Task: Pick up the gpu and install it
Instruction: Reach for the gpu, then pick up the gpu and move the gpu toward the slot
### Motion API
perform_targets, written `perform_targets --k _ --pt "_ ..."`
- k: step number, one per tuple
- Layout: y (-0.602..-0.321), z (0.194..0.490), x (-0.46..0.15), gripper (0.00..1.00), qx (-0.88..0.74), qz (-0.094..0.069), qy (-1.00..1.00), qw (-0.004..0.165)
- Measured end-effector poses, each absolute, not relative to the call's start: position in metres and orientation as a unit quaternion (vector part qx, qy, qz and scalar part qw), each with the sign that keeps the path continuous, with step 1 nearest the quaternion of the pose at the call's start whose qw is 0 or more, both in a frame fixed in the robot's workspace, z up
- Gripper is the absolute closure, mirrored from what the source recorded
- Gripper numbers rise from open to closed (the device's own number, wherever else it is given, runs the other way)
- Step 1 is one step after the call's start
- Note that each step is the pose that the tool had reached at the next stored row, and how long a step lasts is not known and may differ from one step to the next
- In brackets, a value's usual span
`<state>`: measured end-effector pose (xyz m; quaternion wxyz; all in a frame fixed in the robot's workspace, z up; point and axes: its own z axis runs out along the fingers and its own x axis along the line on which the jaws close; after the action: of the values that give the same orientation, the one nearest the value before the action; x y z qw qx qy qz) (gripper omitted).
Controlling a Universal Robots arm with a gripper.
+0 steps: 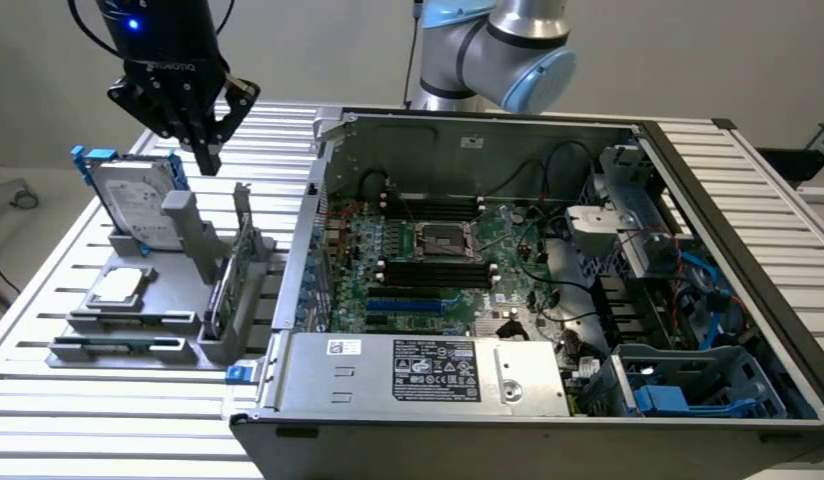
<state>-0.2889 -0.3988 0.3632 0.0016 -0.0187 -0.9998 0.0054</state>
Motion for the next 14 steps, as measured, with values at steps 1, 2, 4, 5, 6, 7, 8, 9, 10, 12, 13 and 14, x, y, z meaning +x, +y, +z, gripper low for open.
perform_targets --k 1,2,4,5,6,7,8,9,10,12,13,14 --pt "-0.3988 0.3632 -0.2889 0.89 -0.019 0.005 -1.0 0.002" --pt "-0.3988 0.3632 -0.2889 0.89 -0.019 0.005 -1.0 0.002" --pt "-0.3988 0.3632 -0.2889 0.89 -0.019 0.005 -1.0 0.002" --pt "-0.3988 0.3632 -0.2889 0.89 -0.019 0.005 -1.0 0.002" --pt "-0.3988 0.3632 -0.2889 0.89 -0.019 0.005 -1.0 0.002" --pt "-0.3988 0.3632 -0.2889 0.89 -0.019 0.005 -1.0 0.002" --pt "-0.3988 0.3632 -0.2889 0.89 -0.019 0.005 -1.0 0.002" --pt "-0.3988 0.3632 -0.2889 0.89 -0.019 0.005 -1.0 0.002" --pt "-0.3988 0.3632 -0.2889 0.89 -0.019 0.005 -1.0 0.002" --pt "-0.3988 0.3632 -0.2889 0.89 -0.019 0.005 -1.0 0.002" --pt "-0.3988 0.3632 -0.2889 0.89 -0.019 0.005 -1.0 0.002" --pt "-0.3988 0.3632 -0.2889 0.88 -0.019 0.005 -1.0 0.002"
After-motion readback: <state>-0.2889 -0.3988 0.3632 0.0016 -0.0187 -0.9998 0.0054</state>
